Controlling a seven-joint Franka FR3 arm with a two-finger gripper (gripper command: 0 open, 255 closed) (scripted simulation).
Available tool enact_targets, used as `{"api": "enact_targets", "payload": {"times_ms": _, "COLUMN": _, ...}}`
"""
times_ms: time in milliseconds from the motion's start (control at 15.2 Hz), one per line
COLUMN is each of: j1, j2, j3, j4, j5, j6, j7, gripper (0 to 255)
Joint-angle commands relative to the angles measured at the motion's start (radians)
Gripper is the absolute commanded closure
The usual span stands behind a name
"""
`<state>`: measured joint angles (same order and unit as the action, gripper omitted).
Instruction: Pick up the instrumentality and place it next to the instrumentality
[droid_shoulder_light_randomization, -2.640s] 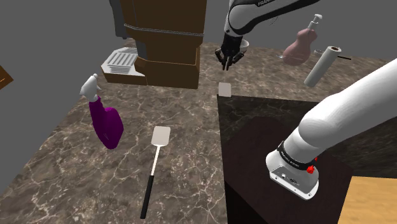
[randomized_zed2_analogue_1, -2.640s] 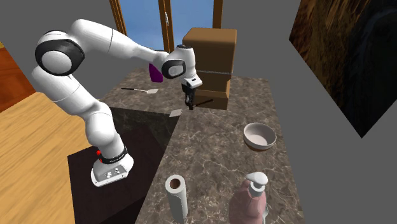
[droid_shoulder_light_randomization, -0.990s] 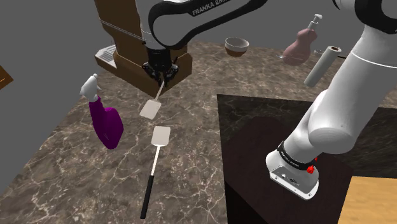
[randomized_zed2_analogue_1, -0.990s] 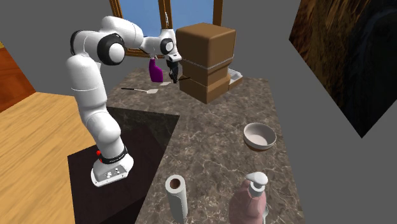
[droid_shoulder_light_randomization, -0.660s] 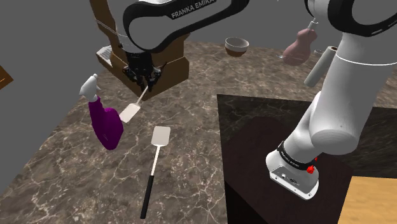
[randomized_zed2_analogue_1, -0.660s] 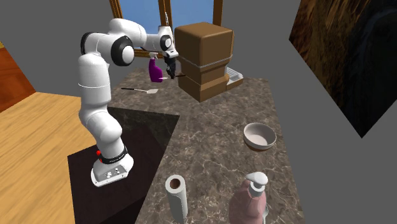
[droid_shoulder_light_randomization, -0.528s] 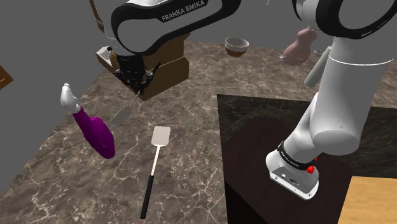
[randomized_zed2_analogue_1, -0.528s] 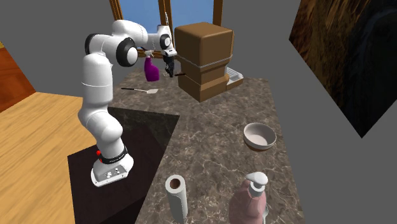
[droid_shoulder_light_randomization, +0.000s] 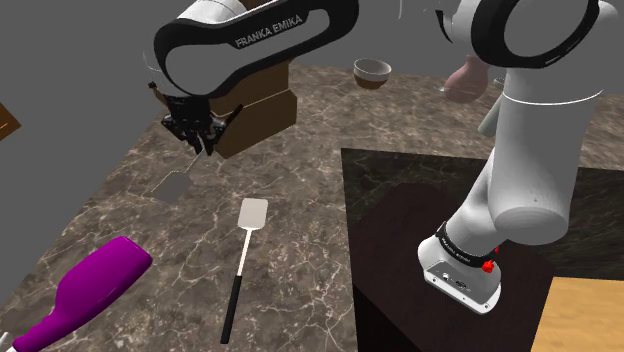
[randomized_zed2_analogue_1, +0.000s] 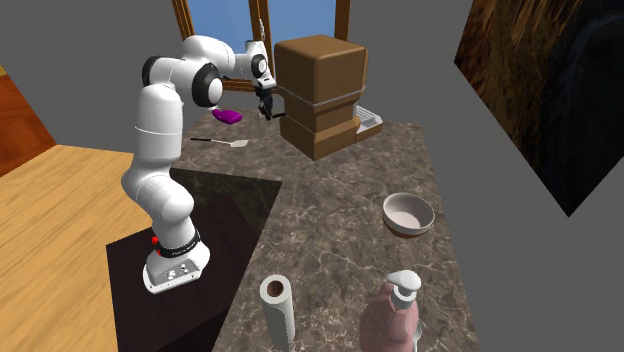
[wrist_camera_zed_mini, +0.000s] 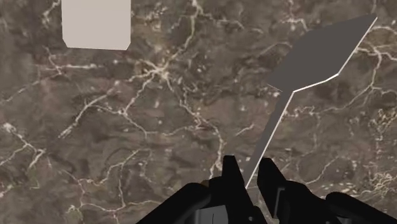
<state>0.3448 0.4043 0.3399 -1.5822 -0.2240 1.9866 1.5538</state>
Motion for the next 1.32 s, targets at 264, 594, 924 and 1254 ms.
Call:
{"api": "enact_targets", "payload": {"times_ms": 264, "j1": 0.002, "j2": 0.050, "j3": -0.009, "j4": -0.053, "j5": -0.014, "j6": 0.078, "j7": 0.009, "gripper": 255}}
{"api": "enact_targets", "payload": {"times_ms": 594, "j1": 0.004, "j2": 0.067, "j3": -0.013, "j4": -0.070, "j5": -0.022, "j6": 0.111, "j7": 0.016, "gripper": 255}}
{"api": "enact_targets", "payload": {"times_ms": 924, "j1": 0.004, "j2": 0.067, "j3": -0.013, "j4": -0.070, "j5": -0.022, "j6": 0.110, "j7": 0.016, "gripper": 255}}
{"api": "enact_targets", "payload": {"times_ms": 1254, "j1": 0.003, "j2": 0.066, "j3": -0.013, "j4": -0.069, "j5": -0.021, "j6": 0.109, "j7": 0.015, "gripper": 0}}
